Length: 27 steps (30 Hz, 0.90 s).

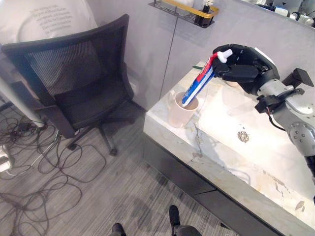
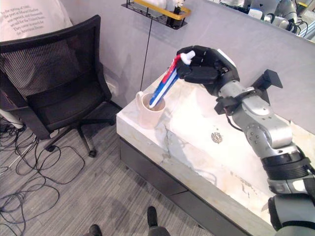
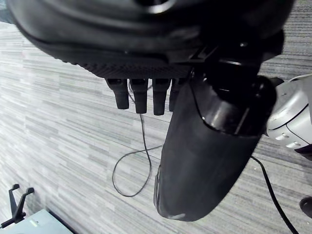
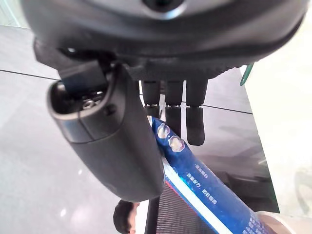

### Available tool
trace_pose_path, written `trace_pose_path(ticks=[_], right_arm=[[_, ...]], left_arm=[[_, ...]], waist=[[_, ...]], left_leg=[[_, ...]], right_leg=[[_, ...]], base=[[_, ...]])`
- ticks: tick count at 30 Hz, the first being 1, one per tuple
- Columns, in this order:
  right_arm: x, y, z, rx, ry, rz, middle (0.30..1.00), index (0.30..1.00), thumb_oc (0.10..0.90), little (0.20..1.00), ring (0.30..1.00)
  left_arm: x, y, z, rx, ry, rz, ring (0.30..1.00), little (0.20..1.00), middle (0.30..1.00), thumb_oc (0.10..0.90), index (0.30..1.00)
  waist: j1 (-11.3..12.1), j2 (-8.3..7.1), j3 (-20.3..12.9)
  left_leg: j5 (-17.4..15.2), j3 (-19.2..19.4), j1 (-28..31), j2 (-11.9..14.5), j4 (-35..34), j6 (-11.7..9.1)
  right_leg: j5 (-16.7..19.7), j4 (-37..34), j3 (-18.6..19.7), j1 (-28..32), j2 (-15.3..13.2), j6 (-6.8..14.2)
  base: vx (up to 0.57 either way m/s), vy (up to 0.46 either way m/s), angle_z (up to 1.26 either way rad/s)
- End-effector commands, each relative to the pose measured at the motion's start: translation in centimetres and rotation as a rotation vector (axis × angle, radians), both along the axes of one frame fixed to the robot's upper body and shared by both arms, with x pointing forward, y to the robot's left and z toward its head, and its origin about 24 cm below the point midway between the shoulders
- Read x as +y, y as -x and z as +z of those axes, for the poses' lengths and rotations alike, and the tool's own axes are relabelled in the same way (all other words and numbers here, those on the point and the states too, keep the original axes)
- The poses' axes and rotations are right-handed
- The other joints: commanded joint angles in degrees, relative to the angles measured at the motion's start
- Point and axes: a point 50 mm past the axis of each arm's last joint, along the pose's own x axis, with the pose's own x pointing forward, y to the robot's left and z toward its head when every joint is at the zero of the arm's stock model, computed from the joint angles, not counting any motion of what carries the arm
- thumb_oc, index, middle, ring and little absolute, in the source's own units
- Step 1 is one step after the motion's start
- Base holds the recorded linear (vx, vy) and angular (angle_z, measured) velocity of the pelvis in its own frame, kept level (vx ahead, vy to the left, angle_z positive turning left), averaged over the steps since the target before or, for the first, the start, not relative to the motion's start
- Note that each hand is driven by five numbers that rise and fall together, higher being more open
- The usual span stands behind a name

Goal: Organize the bathroom.

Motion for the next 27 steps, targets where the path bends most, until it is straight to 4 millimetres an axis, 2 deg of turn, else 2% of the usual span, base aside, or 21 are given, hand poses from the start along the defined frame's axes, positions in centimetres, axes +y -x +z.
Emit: trace_pose_path(ticks=[1, 16, 27], right_arm=[[-1.0, 3.9, 7.0, -0.435, -0.082, 0.015, 0.3, 0.3, 0.4, 0.3, 0.3], [-0.7, 4.6, 6.6, -0.462, -0.066, 0.026, 0.3, 0.3, 0.4, 0.3, 0.3], [-0.6, 5.6, 7.1, -0.54, -0.02, 0.0, 0.3, 0.3, 0.4, 0.3, 0.3]], left_arm=[[2.9, 6.3, 1.5, 0.236, -0.097, 0.036, 0.9, 0.9, 0.9, 0.8, 0.9], [2.7, 6.1, 1.4, 0.235, -0.093, 0.038, 0.9, 0.9, 0.9, 0.8, 0.9], [2.6, 5.9, 1.4, 0.228, -0.088, 0.036, 0.9, 0.9, 0.9, 0.8, 0.9]], waist=[[0.61, -1.59, -3.13], [0.14, -1.46, -1.78], [-0.01, -1.36, -1.32]], left_leg=[[1.28, -1.85, 2.16, 1.78, -1.01, -2.06], [0.54, -1.91, 0.22, 2.43, 1.65, -2.28], [0.43, -2.19, -0.26, 2.52, 1.95, -2.23]], right_leg=[[-5.92, 4.89, 3.95, 1.26, -1.89, 4.32], [-6.02, 6.04, 4.25, 0.12, -2.01, 4.13], [-6.14, 6.4, 4.24, -0.42, -1.92, 4.08]], base=[[0.0, 0.0, 0.0], [0.0, 0.0, -0.01], [0.0, 0.0, 0.0]])
